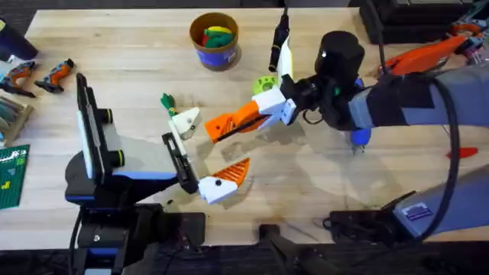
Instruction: Pick up the gripper from the table and insert it into the empty holder that is missing its gripper. Then pick up a screw, insert it into the mounting hole, and use the screwdriver to tighten it. Finally, clean up the table by picking up the vegetable and placing it into the bucket.
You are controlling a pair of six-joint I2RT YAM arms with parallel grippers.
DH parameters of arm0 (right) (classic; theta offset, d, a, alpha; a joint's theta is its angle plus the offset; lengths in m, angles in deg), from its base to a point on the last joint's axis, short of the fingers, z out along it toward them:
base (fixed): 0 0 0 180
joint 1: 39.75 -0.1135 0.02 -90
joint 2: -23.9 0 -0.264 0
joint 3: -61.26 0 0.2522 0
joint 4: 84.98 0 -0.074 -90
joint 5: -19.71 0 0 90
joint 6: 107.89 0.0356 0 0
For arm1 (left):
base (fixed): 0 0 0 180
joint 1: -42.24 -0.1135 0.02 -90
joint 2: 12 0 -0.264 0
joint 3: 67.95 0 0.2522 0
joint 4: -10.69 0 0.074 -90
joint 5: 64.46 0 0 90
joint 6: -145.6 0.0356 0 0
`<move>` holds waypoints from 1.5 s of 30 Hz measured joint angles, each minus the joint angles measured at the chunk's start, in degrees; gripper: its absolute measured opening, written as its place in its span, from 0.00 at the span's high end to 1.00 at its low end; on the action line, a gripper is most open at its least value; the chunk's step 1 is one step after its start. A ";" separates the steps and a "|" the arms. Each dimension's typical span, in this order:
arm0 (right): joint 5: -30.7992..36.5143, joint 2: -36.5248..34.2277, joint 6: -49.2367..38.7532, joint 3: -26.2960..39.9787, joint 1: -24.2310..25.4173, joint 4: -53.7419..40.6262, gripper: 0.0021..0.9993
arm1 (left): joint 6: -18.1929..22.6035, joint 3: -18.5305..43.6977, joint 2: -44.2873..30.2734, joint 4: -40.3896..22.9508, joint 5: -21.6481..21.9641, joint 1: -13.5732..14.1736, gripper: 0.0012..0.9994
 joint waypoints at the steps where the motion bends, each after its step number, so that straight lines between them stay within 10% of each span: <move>1: 0.38 0.00 0.09 0.07 -0.12 -0.02 0.99 | 0.00 0.00 0.00 0.00 0.00 0.00 0.01; 45: 7.46 -2.51 -0.75 2.91 -4.17 0.36 0.99 | -0.07 0.00 0.00 0.00 0.44 -0.02 0.01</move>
